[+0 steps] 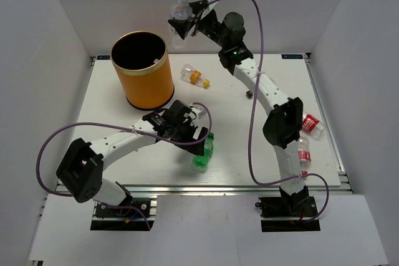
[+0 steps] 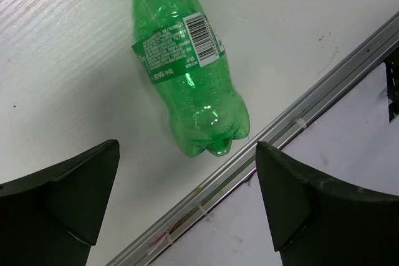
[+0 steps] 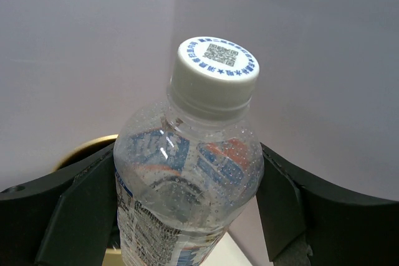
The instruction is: Put the plastic bottles in the bin
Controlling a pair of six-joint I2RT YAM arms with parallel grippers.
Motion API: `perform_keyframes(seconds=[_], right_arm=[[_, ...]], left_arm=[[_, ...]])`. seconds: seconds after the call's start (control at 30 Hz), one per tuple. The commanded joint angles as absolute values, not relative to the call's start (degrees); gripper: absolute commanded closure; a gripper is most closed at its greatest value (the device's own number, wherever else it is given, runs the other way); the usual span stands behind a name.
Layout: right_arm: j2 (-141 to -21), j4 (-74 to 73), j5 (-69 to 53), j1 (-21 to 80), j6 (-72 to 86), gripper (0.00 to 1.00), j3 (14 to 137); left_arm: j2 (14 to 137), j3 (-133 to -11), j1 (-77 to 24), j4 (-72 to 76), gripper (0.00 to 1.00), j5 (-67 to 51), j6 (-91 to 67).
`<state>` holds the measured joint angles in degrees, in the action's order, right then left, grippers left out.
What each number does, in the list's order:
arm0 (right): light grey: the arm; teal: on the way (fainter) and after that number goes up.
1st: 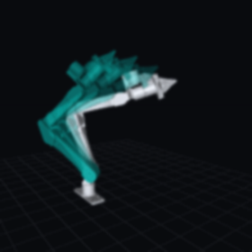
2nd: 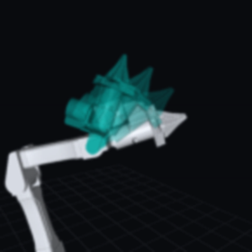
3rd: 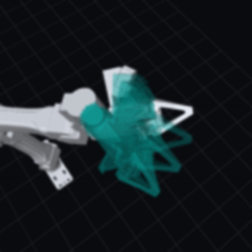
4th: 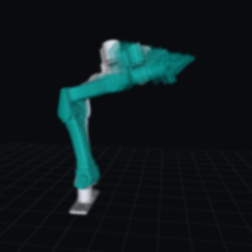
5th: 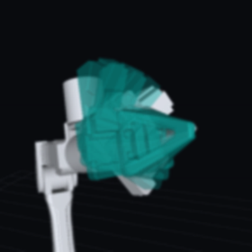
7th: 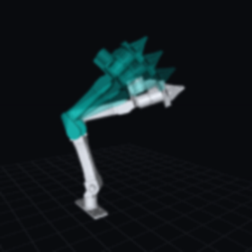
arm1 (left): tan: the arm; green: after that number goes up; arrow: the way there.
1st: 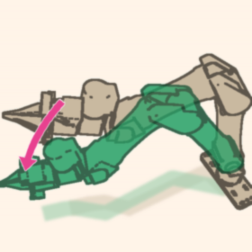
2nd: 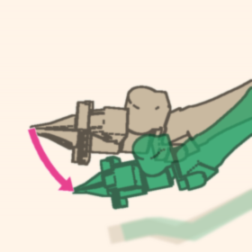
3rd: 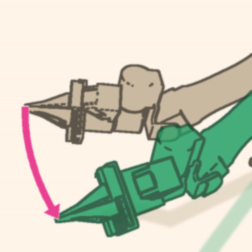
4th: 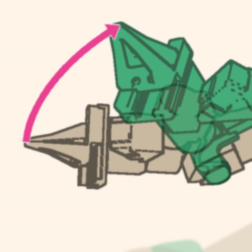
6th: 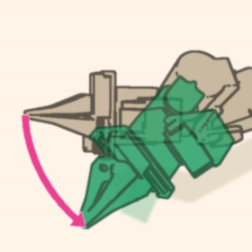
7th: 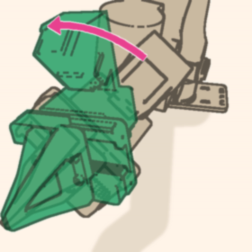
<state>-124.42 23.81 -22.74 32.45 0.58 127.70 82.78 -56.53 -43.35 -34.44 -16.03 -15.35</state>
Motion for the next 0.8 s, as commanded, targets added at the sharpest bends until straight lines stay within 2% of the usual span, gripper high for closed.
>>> perform_keyframes(seconds=[0.0, 0.5, 0.53, 0.6, 0.63, 0.77], right_arm=[[-128.39, 35.07, -24.88, 35.06, 5.88, 1.0, 133.13], [-135.52, 37.35, -18.11, 42.36, 4.92, 1.0, 137.37], [-135.88, 37.44, -18.02, 42.45, 4.31, 0.67, 137.37], [-136.32, 36.92, -17.23, 42.71, 3.61, 0.21, 137.29], [-136.84, 36.91, -17.49, 42.63, 2.82, 0.1, 137.29], [-136.67, 36.21, -17.58, 42.28, 0.88, 0.1, 136.5]], left_arm=[[82.09, -55.37, -44.21, -32.7, 0.0, -15.12, -16.35], [81.56, -55.37, -46.31, -32.7, 0.0, -12.13, -18.54], [81.56, -55.37, -46.32, -33.22, 0.0, -11.43, -19.15], [81.56, -55.37, -46.84, -33.22, 0.0, -10.9, -19.16], [81.56, -55.89, -46.85, -33.22, 0.0, -10.9, -19.16], [82.09, -56.95, -47.46, -34.45, 0.0, -9.23, -19.16]])
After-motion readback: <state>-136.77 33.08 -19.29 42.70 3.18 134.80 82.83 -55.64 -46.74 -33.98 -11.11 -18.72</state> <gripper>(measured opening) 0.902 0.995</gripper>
